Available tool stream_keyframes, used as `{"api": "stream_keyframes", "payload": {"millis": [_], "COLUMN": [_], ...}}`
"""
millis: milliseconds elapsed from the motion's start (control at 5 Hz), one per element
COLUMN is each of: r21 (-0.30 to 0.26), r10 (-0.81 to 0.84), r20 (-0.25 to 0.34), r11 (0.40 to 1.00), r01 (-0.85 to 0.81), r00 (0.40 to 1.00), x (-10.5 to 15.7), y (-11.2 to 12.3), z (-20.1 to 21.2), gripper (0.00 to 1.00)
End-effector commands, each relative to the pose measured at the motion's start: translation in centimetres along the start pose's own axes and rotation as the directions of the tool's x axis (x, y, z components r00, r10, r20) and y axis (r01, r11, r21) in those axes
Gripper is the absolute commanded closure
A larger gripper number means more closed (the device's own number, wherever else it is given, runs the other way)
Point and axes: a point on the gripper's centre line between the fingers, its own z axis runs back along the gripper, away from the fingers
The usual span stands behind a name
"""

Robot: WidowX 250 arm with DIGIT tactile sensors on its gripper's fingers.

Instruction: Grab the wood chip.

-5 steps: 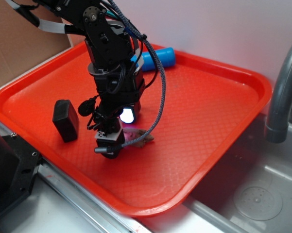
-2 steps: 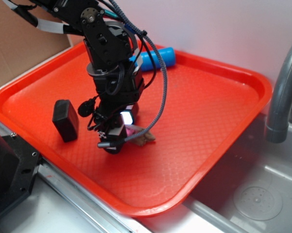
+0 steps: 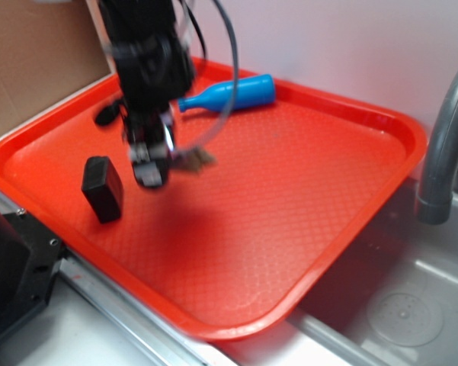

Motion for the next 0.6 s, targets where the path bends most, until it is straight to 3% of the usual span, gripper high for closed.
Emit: {"api": "stream_keyframes", "payload": {"millis": [0, 200, 400], "r21": [0.022, 0.067, 0.112], "r10": [0.465, 0.659, 0.63], "r20": [0.073, 0.132, 0.175], "r11": [0.884, 0.74, 0.75], "r01": [-0.468, -0.67, -0.651], "r00": [0.882, 0.741, 0.756], "x": [-2.5, -3.6, -2.6], "y": [3.8, 4.5, 4.8], "z": [6.9, 8.8, 8.8], "gripper": [1.0, 1.0, 1.0]}}
